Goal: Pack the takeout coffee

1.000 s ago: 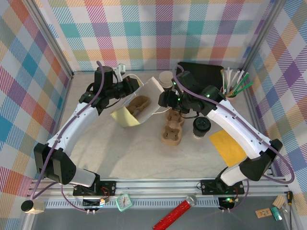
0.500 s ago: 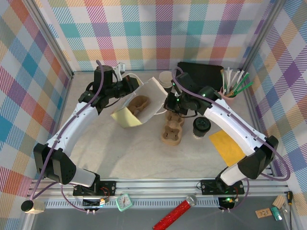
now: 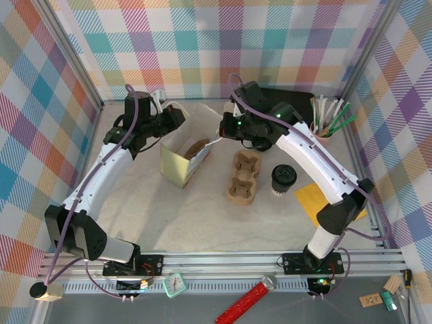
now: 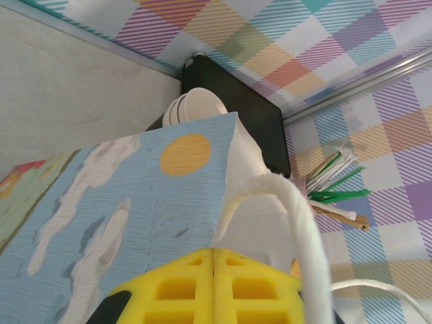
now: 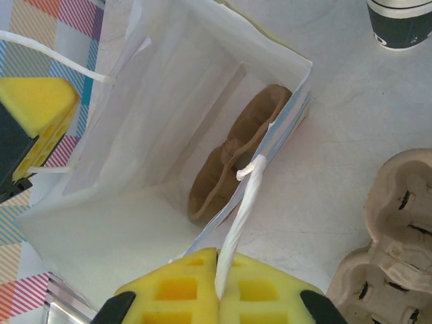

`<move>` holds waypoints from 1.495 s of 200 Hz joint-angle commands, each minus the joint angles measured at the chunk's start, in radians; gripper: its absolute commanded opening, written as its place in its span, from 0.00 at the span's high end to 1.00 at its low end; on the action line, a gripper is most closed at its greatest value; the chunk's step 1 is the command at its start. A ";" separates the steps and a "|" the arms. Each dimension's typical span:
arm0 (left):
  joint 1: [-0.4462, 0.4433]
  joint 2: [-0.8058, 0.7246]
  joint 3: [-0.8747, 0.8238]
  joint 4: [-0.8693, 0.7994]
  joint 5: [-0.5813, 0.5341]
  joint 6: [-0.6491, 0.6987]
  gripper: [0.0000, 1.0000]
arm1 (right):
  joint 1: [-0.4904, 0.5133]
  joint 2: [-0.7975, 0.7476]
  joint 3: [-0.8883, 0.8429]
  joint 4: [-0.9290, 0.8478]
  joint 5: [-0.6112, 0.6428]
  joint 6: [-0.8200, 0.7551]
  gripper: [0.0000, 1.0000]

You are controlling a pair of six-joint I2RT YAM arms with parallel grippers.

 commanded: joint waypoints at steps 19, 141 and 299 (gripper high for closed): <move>0.055 -0.060 -0.009 -0.057 -0.040 0.035 0.87 | -0.004 0.083 0.185 -0.081 -0.037 -0.101 1.00; 0.105 -0.008 0.091 -0.126 -0.006 0.127 0.64 | -0.007 0.150 0.233 -0.091 -0.099 -0.133 0.98; 0.105 -0.003 0.209 -0.197 -0.015 0.165 1.00 | -0.040 0.213 0.399 -0.097 -0.195 -0.220 1.00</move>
